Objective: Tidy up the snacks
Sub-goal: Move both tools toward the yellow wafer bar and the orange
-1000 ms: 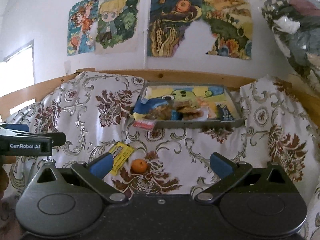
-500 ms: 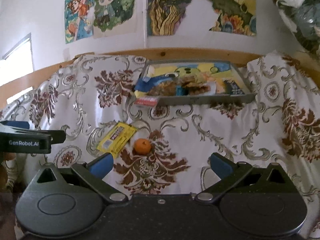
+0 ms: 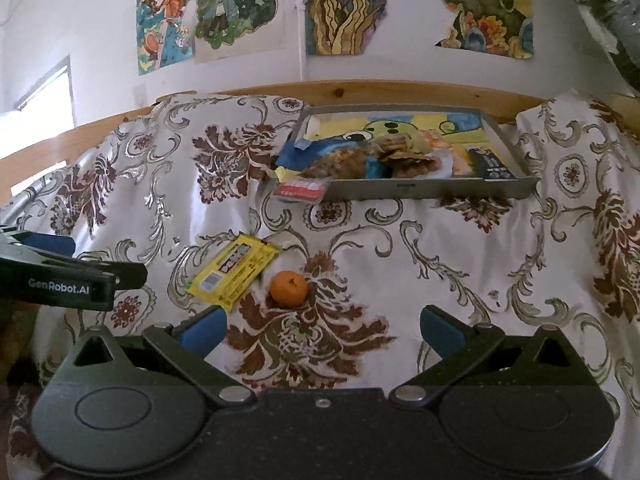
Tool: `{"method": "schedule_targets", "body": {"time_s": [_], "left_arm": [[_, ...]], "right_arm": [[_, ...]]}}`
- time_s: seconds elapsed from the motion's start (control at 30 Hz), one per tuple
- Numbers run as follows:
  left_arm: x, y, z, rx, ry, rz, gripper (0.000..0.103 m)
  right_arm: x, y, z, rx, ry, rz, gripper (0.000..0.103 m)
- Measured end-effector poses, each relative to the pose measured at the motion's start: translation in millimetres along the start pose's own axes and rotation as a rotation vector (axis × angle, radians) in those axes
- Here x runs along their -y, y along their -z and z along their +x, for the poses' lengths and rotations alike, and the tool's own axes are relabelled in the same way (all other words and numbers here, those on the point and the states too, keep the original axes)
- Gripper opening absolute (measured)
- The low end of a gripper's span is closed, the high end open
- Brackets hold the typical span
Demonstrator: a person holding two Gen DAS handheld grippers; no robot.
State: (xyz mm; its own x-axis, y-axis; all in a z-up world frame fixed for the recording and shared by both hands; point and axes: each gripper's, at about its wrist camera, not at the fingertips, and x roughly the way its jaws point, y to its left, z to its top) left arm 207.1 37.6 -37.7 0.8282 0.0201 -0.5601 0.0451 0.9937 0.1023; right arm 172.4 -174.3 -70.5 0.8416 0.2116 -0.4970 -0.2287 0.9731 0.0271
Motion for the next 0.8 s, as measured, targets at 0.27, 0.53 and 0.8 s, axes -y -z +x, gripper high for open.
{"method": "schedule_targets", "body": {"time_s": [0.27,0.53,0.8], "left_arm": [[3.1,-10.1,18.5,-0.006,0.029,-0.006,0.103],[-5.7,-17.3,47.1,-0.042,0.043,-0.036,0.103],[-12.0,-24.6,71.5,-0.065,0.061,-0.037,0.103]], "right_arm": [[5.2,-8.4,15.6,0.019,-0.016,-0.027,0.102],[5.1,-10.5,43.8,-0.045,-0.022,-0.109,0.102],[2.6,-14.9,79.6,-0.088,-0.063,-0.175,0.093]]}}
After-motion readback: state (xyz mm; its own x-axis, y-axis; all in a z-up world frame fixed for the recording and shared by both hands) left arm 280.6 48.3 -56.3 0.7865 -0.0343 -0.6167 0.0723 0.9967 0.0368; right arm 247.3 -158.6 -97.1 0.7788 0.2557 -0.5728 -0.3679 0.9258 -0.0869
